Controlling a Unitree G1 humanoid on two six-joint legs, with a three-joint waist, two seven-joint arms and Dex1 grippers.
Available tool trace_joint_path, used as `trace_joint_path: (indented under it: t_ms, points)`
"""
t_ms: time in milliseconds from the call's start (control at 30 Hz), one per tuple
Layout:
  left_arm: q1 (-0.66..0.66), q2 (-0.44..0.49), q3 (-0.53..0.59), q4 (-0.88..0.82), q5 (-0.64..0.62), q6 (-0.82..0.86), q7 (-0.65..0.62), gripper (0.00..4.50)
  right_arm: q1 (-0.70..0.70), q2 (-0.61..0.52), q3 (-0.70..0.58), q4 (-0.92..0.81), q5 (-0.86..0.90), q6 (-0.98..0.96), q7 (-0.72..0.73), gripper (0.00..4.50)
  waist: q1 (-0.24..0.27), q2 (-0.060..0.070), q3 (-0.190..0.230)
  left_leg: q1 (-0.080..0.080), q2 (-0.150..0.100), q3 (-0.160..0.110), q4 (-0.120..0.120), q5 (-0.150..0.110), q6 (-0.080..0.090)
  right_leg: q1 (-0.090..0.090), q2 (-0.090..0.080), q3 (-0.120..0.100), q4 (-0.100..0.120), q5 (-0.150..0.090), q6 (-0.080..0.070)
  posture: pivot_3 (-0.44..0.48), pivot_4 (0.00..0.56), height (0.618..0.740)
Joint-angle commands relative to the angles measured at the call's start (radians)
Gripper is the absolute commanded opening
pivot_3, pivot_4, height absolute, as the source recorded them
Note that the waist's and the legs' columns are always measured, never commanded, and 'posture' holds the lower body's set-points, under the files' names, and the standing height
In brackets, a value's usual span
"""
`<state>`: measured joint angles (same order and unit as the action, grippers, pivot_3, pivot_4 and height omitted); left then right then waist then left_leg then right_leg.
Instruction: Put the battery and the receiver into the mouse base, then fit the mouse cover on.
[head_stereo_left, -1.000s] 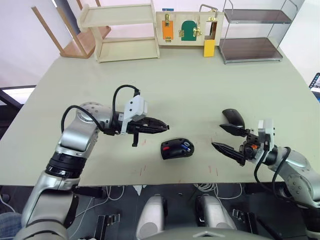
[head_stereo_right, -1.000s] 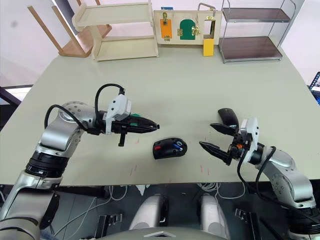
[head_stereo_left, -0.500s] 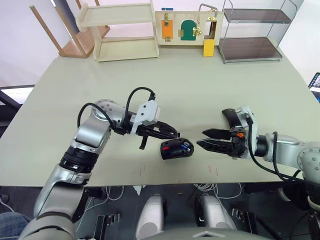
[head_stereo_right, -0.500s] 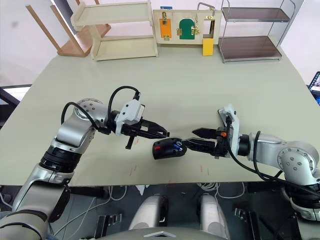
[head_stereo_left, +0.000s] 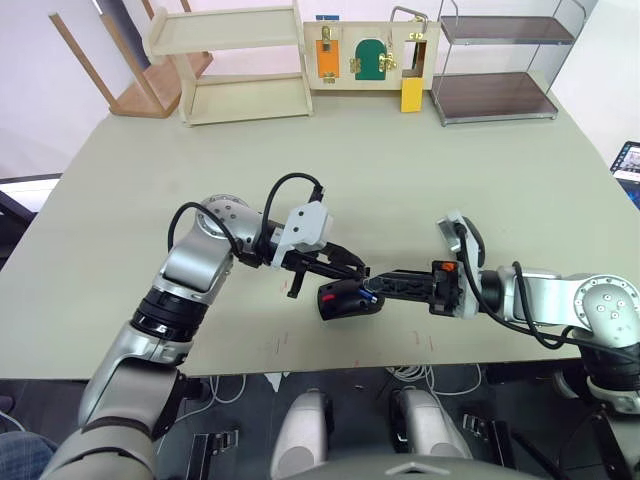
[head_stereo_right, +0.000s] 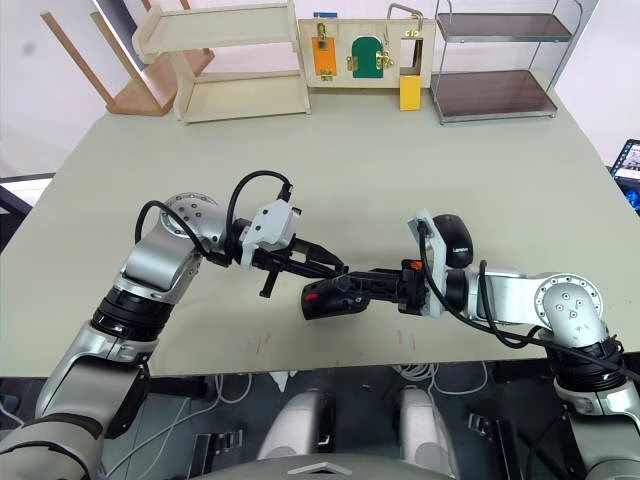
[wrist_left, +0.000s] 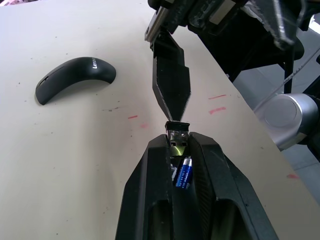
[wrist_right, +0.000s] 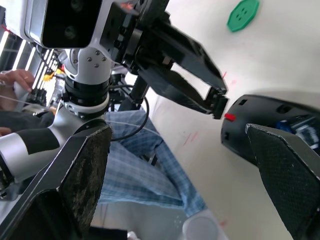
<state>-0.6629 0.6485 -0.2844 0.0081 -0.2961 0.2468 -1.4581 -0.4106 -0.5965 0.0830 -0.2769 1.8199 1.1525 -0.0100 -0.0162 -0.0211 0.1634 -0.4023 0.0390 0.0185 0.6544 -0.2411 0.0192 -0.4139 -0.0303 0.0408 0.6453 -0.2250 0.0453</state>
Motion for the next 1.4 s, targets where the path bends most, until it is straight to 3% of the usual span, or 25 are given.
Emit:
trace_joint_path:
  t_ms: [33, 1400]
  points:
    - [-0.011, -0.001, 0.005, -0.033, -0.003, -0.012, -0.004, 0.11, -0.031, -0.001, 0.007, -0.021, 0.049, -0.027, -0.015, 4.50, 0.000, 0.000, 0.000, 0.000, 0.000, 0.000, 0.000, 0.000, 0.000, 0.000, 0.000, 0.000, 0.000, 0.000, 0.000, 0.000, 0.150, 0.740]
    - [-0.016, -0.028, -0.005, 0.019, 0.046, -0.076, 0.002, 0.11, -0.047, -0.020, 0.062, -0.036, 0.076, -0.063, -0.039, 4.50, 0.000, 0.000, 0.000, -0.001, 0.000, -0.001, 0.000, 0.000, 0.000, 0.000, 0.000, 0.000, -0.001, 0.000, 0.000, 0.000, 0.150, 0.740]
